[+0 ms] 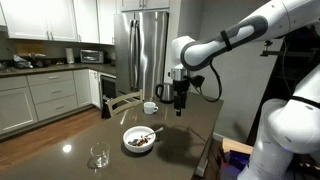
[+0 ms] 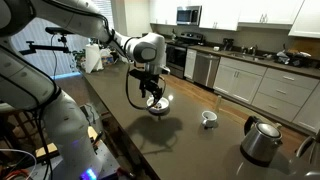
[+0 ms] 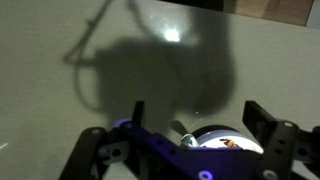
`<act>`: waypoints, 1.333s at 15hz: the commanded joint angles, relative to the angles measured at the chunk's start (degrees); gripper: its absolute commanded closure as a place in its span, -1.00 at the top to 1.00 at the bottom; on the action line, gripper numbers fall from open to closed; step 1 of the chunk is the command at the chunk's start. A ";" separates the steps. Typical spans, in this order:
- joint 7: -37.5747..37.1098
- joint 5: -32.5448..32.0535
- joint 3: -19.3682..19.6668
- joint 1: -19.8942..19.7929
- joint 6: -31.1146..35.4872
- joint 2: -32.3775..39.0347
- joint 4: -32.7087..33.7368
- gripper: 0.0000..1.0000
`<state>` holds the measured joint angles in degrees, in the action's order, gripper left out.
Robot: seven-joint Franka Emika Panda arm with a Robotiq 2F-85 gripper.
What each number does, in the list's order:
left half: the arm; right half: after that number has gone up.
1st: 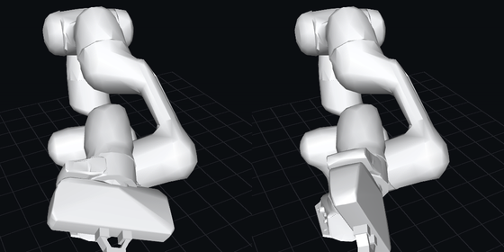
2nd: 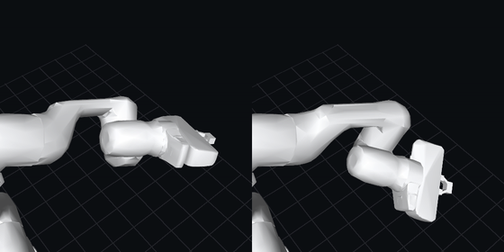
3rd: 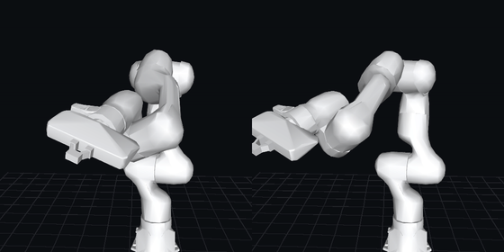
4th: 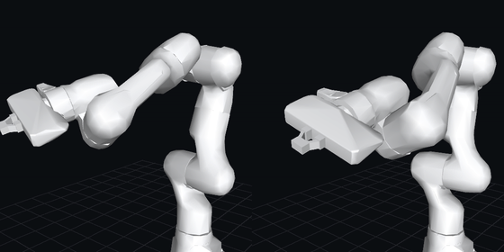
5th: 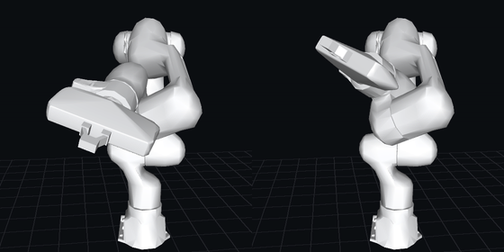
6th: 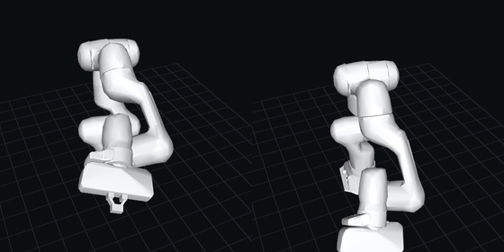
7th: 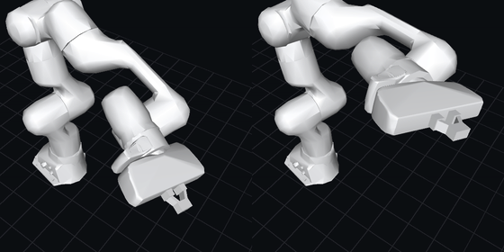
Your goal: Pour cereal from the mug to the bowl.
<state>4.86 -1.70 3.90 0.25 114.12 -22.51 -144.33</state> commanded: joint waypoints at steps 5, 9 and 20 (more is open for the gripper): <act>0.16 0.21 -0.54 -0.55 -0.08 0.02 0.06 1.00; -3.77 6.03 0.24 -0.30 2.72 2.48 1.19 1.00; -7.27 31.22 4.92 -2.15 18.67 14.47 7.91 1.00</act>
<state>-0.89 24.72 7.86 -0.19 131.23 -11.97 -140.50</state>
